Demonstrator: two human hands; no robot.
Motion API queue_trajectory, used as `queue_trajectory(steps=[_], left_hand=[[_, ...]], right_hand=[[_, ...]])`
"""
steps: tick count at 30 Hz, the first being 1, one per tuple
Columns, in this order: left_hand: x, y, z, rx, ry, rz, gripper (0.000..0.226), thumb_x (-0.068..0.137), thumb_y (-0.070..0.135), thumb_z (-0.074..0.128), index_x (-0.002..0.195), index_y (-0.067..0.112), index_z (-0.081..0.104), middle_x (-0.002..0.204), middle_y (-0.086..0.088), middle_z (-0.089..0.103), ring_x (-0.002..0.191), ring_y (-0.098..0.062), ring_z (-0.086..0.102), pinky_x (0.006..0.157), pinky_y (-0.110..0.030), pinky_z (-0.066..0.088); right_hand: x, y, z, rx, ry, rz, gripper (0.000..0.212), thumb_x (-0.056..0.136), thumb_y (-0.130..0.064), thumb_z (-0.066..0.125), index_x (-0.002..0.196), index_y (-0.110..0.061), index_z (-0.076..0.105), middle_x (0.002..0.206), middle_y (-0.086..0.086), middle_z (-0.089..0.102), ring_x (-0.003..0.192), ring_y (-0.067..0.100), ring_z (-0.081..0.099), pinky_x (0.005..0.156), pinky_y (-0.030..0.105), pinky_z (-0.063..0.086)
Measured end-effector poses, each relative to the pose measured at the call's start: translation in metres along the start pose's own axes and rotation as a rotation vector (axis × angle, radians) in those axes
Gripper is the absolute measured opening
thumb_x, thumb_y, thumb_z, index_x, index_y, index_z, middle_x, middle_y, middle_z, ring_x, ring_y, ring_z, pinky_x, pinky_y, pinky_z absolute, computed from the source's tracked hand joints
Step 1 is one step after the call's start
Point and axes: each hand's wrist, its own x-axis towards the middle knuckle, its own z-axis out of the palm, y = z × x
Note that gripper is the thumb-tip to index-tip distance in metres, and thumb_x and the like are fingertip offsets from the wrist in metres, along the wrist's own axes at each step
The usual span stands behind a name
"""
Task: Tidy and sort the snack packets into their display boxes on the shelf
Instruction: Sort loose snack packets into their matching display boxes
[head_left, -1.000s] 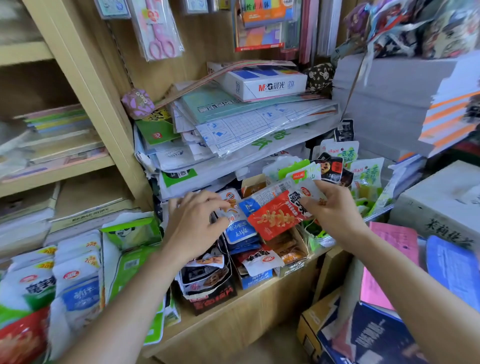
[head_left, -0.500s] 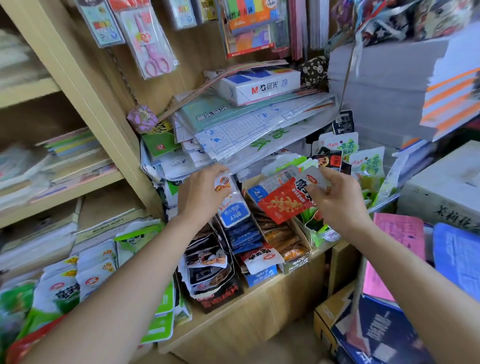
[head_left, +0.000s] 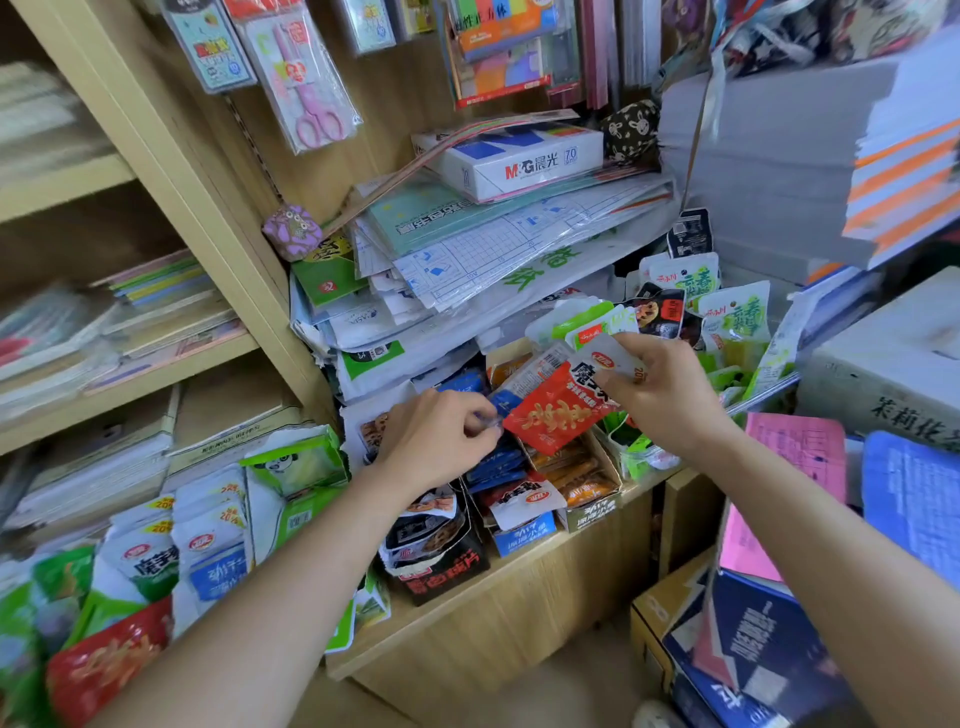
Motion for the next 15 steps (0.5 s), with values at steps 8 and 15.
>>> queue_trajectory(steps=[8, 15], left_hand=[[0.005, -0.007, -0.01, -0.35, 0.133, 0.098, 0.043, 0.086, 0.031, 0.075, 0.127, 0.037, 0.064, 0.116, 0.017, 0.063, 0.104, -0.003, 0.058, 0.088, -0.033, 0.051], [0.002, -0.019, -0.018, -0.178, 0.38, 0.126, 0.012, 0.09, 0.022, 0.075, 0.101, 0.02, 0.081, 0.089, 0.006, 0.078, 0.069, -0.004, 0.061, 0.072, -0.026, 0.053]], right_hand=[[-0.006, -0.018, 0.012, -0.07, -0.012, -0.181, 0.023, 0.097, -0.014, 0.063, 0.114, -0.024, 0.075, 0.081, -0.002, 0.075, 0.066, 0.01, 0.068, 0.065, 0.025, 0.056], [-0.007, -0.025, 0.02, -0.061, -0.026, -0.196, 0.024, 0.099, -0.01, 0.058, 0.119, -0.013, 0.072, 0.053, -0.028, 0.061, 0.043, 0.0, 0.056, 0.049, 0.011, 0.046]])
